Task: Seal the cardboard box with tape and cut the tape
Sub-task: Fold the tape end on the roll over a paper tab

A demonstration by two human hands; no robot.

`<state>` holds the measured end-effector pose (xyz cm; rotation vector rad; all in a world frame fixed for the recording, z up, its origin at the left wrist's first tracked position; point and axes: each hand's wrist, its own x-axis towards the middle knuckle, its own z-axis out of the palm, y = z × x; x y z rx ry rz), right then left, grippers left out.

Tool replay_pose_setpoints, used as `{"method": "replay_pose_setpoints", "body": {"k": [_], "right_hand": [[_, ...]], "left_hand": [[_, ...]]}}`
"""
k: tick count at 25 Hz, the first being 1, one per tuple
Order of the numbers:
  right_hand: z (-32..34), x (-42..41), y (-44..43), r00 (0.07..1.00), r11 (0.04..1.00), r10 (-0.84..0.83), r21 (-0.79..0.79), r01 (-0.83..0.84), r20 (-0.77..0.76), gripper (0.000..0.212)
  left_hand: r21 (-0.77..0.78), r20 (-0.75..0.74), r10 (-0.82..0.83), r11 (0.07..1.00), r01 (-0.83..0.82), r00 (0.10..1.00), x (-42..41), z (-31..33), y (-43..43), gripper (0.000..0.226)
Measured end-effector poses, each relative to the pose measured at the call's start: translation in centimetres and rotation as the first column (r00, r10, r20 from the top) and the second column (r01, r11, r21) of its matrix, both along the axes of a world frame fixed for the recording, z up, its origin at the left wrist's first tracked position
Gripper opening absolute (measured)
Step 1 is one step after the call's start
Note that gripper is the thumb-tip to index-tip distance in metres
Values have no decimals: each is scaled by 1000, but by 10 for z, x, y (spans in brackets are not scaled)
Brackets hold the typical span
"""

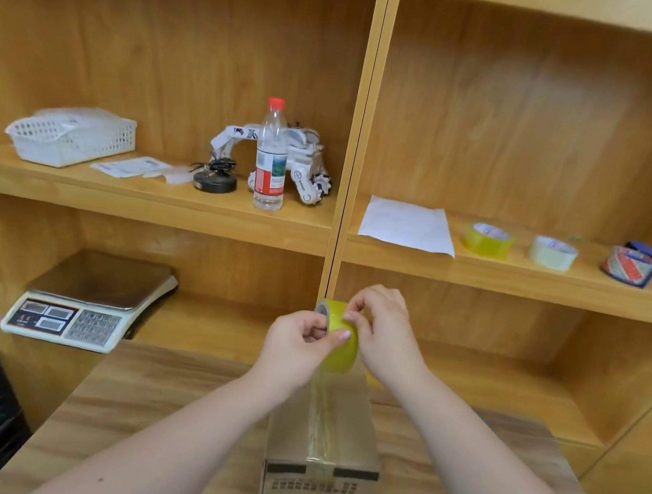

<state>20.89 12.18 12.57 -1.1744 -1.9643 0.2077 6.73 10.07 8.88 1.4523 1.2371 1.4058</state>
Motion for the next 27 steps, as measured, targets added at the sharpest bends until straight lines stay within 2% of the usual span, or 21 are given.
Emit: {"method": "replay_pose_setpoints", "body": {"k": [2, 5, 9, 11, 13, 15, 16, 18, 19, 22, 25, 27], "right_hand": [[8, -1, 2, 997, 999, 3, 50, -7, 76, 15], [22, -2, 3, 990, 997, 4, 74, -15, 141, 20], [39, -4, 4, 999, 998, -4, 60, 6, -32, 20], [49, -5, 4, 999, 999, 31, -6, -32, -39, 20], [61, -5, 6, 1000, 999, 23, -32, -23, -10, 24], [74, -4, 8, 1000, 1000, -1, 3, 1, -12, 29], [80, -4, 9, 1000, 999, -3, 34, 4, -27, 30], [93, -2, 11, 999, 996, -8, 83, 12, -53, 28], [100, -2, 11, 998, 995, -11, 101, 17, -61, 26], [121, -1, 12, 998, 988, 1, 153, 9, -63, 25], [132, -1, 10, 999, 985, 40, 171, -37, -14, 25], [129, -1, 7, 998, 989, 53, 143, -50, -15, 26]], "left_hand": [[-32, 16, -23, 999, 24, 1000, -1, 6, 2, 61], [-66, -6, -13, 998, 13, 1000, 0, 20, 8, 59], [-68, 22, -32, 997, 34, 999, 3, 41, 10, 53], [16, -68, -105, 994, 106, 992, 6, 39, 6, 55], [79, -227, -180, 976, 202, 957, 7, 37, 2, 73], [92, -305, -225, 960, 264, 925, 8, 47, 2, 86], [94, -316, -236, 956, 278, 919, 9, 58, 1, 79], [116, -305, -250, 948, 296, 919, 10, 78, 2, 55], [108, -280, -269, 945, 308, 922, 10, 86, 4, 53], [35, -170, -310, 947, 320, 935, 10, 94, 14, 84], [-99, -73, -337, 939, 330, 939, 11, 90, 15, 80], [-190, 41, -383, 904, 383, 923, 8, 90, 10, 76]]}}
